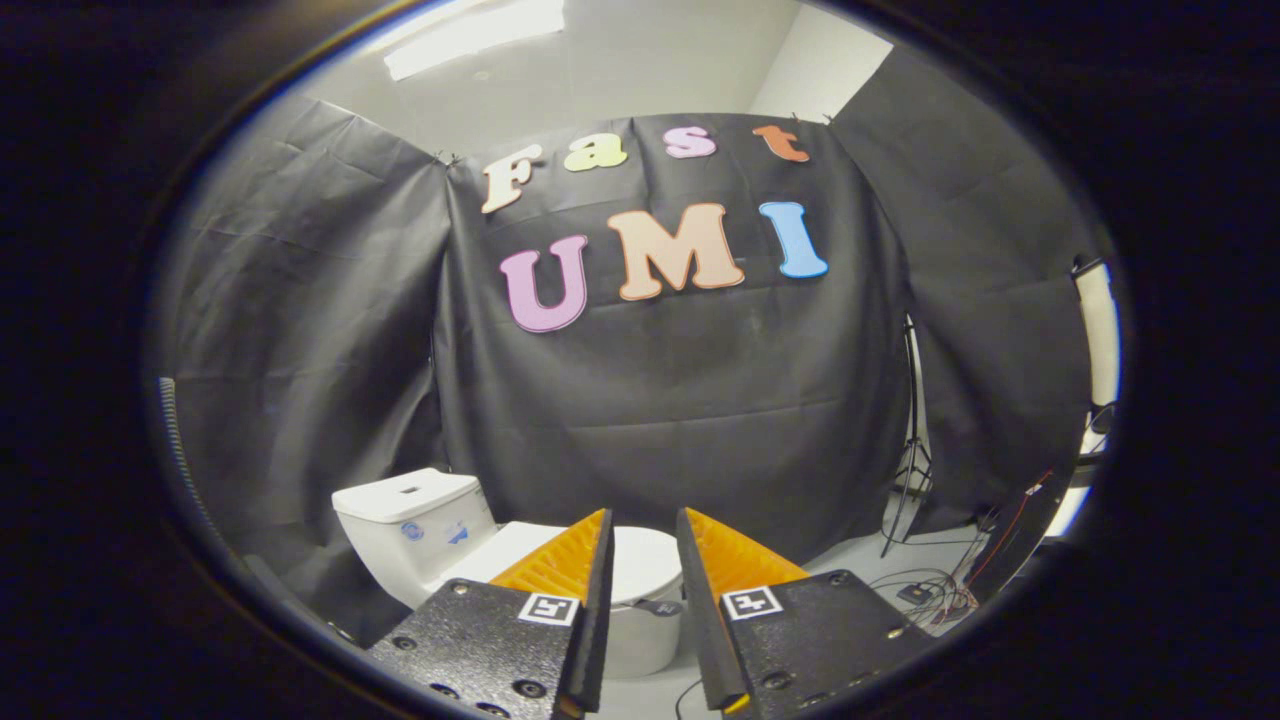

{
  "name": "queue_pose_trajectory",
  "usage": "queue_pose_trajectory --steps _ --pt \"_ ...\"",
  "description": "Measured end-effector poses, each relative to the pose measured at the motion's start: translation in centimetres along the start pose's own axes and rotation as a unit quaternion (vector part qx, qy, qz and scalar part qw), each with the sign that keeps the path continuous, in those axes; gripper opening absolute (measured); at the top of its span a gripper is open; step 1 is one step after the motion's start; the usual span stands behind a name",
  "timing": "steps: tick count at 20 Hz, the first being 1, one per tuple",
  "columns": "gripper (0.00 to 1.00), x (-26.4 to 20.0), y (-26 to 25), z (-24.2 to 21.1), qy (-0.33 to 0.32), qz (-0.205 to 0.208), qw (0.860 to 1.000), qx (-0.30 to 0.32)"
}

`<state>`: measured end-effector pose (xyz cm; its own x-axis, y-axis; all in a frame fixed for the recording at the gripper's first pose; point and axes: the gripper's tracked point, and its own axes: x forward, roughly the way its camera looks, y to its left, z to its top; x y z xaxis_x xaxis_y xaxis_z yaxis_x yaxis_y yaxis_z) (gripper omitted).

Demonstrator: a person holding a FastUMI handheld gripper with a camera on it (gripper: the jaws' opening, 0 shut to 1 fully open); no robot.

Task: Open the toilet lid.

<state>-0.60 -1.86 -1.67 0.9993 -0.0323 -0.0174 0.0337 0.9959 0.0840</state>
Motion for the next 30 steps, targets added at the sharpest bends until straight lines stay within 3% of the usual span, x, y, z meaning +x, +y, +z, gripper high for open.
queue_pose_trajectory --steps 8,13,17,20,24,30 --pt "0.38 0.9 -0.5 0.6 -0.024 -0.009 0.998 0.054" --pt "0.37 2.7 -0.5 2.0 -0.067 -0.015 0.988 0.135" --pt "0.37 4.6 0.0 0.9 -0.058 -0.022 0.979 0.194" --pt "0.37 5.9 0.2 -0.7 -0.033 -0.026 0.966 0.256" --pt "0.37 8.4 0.6 -3.8 0.010 -0.047 0.938 0.344" --pt "0.37 13.5 0.6 -8.6 0.096 -0.095 0.898 0.420"
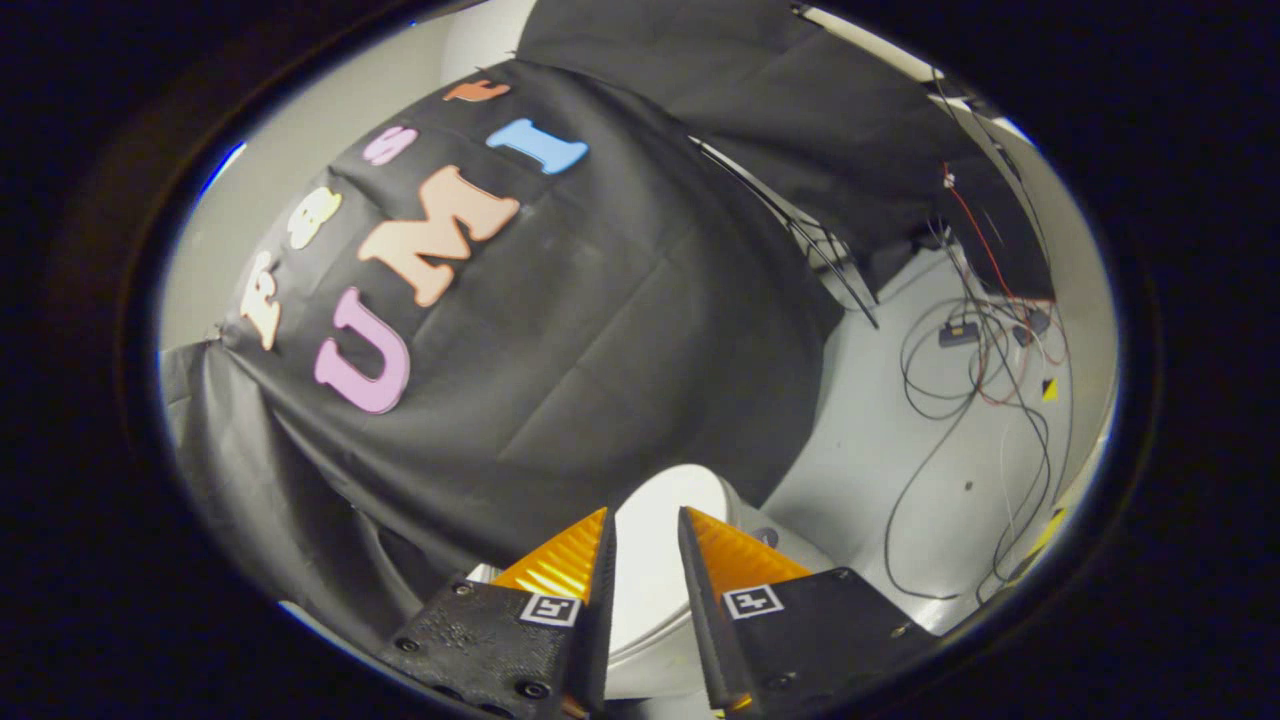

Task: Open the toilet lid.

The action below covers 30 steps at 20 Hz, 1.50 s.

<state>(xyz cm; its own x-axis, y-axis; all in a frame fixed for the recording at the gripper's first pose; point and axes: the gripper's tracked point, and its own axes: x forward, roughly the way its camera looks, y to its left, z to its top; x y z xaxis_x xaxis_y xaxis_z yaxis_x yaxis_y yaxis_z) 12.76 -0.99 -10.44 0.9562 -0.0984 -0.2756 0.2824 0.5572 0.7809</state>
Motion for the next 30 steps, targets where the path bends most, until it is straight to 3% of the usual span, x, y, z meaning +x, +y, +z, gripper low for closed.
queue_pose_trajectory --steps 6,10,15,23,30 --pt "0.38 4.6 -4.0 -4.3 0.043 -0.019 0.993 0.105" --pt "0.38 7.9 -6.6 -7.1 0.049 -0.011 0.984 0.169" --pt "0.38 11.4 -9.5 -8.6 0.056 -0.019 0.975 0.215" --pt "0.38 14.3 -11.8 -7.9 0.040 0.019 0.957 0.286" --pt "0.35 16.9 -11.3 -5.8 0.029 0.072 0.953 0.293"
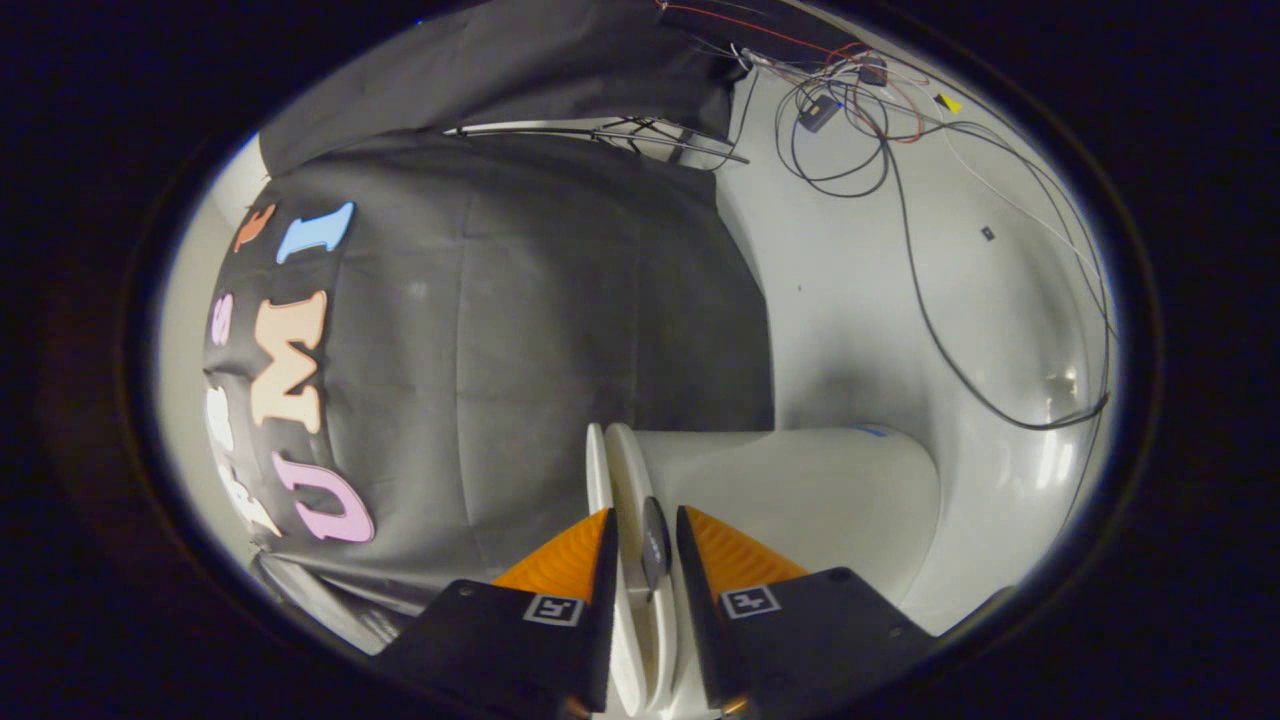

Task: Open the toilet lid.

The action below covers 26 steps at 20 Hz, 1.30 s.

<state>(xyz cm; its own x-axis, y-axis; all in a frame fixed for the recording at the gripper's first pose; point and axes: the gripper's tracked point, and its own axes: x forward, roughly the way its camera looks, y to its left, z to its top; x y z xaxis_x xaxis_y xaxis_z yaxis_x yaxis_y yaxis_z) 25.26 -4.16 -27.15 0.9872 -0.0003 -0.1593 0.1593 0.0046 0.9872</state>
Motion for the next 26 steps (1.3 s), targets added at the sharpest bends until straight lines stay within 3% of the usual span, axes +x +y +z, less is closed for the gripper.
queue_pose_trajectory --steps 5,9,16,21,26 --pt "0.25 1.1 -0.9 0.2 0.011 -0.021 1.000 -0.013" --pt "0.08 1.0 -1.2 0.3 0.021 -0.018 1.000 0.005" --pt "0.05 1.2 -0.5 0.5 0.011 -0.005 1.000 -0.012" --pt "0.03 0.5 2.0 -0.1 -0.008 0.000 0.998 -0.060" --pt "0.03 -0.6 7.0 -1.4 -0.015 0.010 0.989 -0.146"
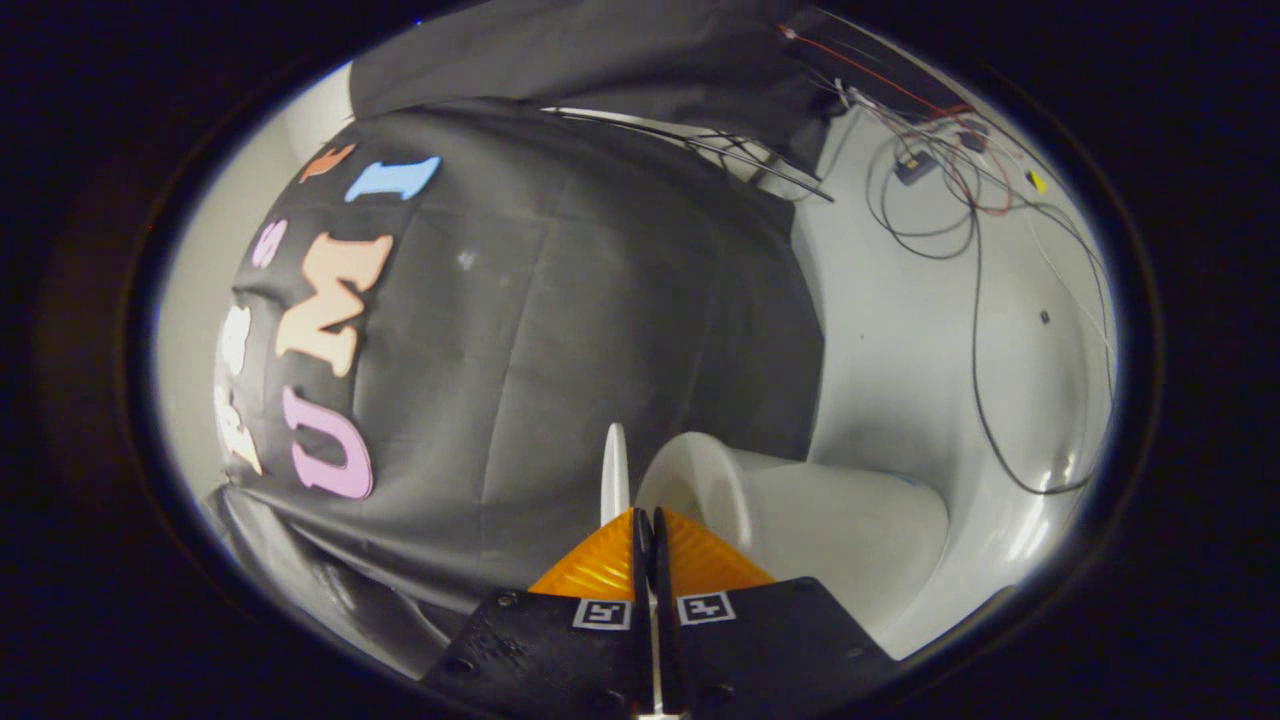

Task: Open the toilet lid.

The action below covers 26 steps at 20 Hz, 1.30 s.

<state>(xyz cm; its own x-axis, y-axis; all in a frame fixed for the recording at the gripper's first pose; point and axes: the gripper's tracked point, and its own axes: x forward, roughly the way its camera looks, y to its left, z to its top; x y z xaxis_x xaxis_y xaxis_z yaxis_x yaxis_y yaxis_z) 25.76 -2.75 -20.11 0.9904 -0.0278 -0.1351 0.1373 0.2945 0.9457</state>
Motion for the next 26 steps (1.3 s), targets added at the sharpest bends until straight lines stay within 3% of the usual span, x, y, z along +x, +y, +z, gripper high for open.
queue_pose_trajectory --steps 3,7,12,20,26 --pt "0.02 -0.5 3.4 -0.2 -0.003 0.007 0.999 -0.045" --pt "0.03 -1.5 9.5 -1.0 -0.015 0.051 0.995 -0.083" --pt "0.07 -2.6 17.5 -4.1 -0.010 0.085 0.983 -0.164" --pt "0.08 -2.7 26.0 -9.3 0.038 0.057 0.936 -0.346" --pt "0.08 -2.9 31.9 -15.2 0.061 0.093 0.901 -0.420"
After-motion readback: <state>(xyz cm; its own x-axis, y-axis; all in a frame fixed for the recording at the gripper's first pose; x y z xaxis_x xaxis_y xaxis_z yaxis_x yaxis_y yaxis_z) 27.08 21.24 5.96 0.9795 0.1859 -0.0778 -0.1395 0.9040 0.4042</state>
